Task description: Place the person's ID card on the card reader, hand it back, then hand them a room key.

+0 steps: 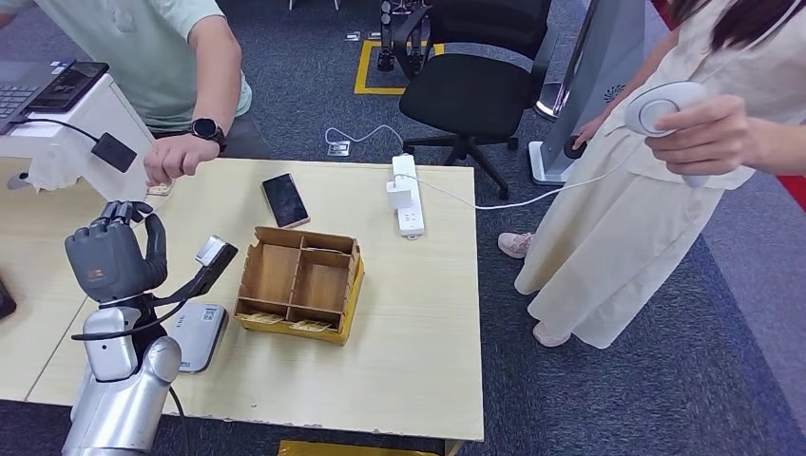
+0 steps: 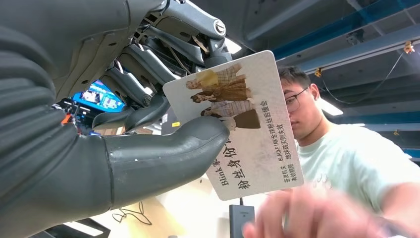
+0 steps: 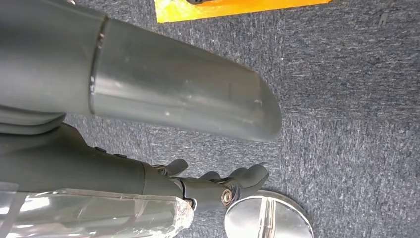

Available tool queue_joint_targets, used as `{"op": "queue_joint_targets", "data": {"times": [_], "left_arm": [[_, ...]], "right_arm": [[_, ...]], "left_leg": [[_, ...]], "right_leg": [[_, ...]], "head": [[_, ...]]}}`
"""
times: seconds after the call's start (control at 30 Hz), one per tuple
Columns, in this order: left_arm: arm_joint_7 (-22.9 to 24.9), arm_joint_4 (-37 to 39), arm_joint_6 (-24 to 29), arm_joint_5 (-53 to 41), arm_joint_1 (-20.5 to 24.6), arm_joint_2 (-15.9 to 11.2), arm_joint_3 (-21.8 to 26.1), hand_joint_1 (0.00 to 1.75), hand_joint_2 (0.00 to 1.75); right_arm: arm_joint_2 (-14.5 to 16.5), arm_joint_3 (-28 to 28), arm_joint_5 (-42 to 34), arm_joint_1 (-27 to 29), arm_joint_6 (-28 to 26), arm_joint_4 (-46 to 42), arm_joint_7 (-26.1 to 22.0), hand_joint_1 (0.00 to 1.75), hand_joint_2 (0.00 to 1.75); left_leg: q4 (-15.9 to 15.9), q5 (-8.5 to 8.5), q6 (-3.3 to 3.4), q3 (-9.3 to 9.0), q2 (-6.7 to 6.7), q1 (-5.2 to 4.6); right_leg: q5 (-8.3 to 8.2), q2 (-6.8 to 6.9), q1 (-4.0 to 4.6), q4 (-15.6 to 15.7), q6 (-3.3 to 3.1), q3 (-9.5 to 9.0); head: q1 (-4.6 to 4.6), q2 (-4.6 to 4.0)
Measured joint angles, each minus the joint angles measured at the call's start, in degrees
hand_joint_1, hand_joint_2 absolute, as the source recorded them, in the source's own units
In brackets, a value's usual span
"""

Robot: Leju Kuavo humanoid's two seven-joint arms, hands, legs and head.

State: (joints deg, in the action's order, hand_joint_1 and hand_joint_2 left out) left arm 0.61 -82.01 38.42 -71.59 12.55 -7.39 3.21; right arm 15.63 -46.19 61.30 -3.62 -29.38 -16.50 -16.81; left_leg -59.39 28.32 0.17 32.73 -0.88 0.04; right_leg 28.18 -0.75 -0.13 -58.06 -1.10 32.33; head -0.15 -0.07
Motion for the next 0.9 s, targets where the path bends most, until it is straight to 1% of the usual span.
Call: {"op": "queue_joint_targets", "data": {"times": [0.17, 0.3, 0.53, 0.67, 0.73, 0.9], "left_arm": [[-0.13, 0.00, -0.01, 1.65, 0.00, -0.04, -0.09, 1.75, 1.75], [-0.17, 0.00, -0.80, 9.05, 0.00, -0.39, -0.95, 1.75, 1.75], [-2.14, -0.65, -8.04, 26.23, -0.03, -1.25, -2.22, 1.75, 1.75], [-2.37, -1.44, -10.18, 30.54, -0.05, -1.52, -2.25, 1.75, 1.75], [-2.45, -1.80, -12.00, 34.28, -0.15, -1.61, -2.25, 1.75, 1.75], [-2.98, -2.37, -18.56, 51.18, -1.44, -1.62, -1.88, 1.75, 1.75]], "right_arm": [[0.00, 0.25, -0.63, 0.00, -0.04, 0.00, 0.00, 0.00, 0.00], [-0.02, 0.34, -1.50, 0.02, -0.04, 0.00, 0.00, 0.00, 0.00], [-0.08, 0.36, -2.87, 0.30, -0.02, -0.04, 0.00, 0.00, 0.00], [-0.09, 0.36, -3.23, 0.51, -0.01, -0.10, -0.02, 0.00, 0.00], [-0.09, 0.36, -3.43, 0.61, -0.01, -0.19, -0.05, 0.00, 0.00], [-0.09, 0.35, -4.23, 1.06, -0.34, -0.28, -0.77, 0.00, 0.00]], "left_leg": [[0.00, 0.00, 0.00, 0.00, 0.00, 0.00], [0.00, 0.00, 0.00, 0.00, 0.00, 0.00], [0.00, 0.00, 0.00, 0.00, 0.01, 0.00], [0.00, 0.00, 0.00, 0.00, 0.01, 0.00], [0.00, 0.00, 0.00, 0.00, 0.01, 0.00], [0.01, 0.01, 0.00, 0.02, 0.02, 0.00]], "right_leg": [[0.00, 0.00, 0.00, 0.00, 0.00, 0.00], [0.00, 0.00, 0.00, 0.00, 0.00, 0.01], [0.00, -0.01, 0.00, 0.00, 0.00, 0.01], [0.00, -0.01, 0.00, 0.00, 0.00, 0.01], [0.00, -0.01, 0.00, 0.00, 0.00, 0.01], [0.01, -0.02, 0.00, 0.00, -0.01, 0.01]], "head": [[0.00, 0.00], [0.00, 0.00], [0.00, 0.00], [0.00, 0.00], [0.00, 0.00], [0.00, 0.00]]}}
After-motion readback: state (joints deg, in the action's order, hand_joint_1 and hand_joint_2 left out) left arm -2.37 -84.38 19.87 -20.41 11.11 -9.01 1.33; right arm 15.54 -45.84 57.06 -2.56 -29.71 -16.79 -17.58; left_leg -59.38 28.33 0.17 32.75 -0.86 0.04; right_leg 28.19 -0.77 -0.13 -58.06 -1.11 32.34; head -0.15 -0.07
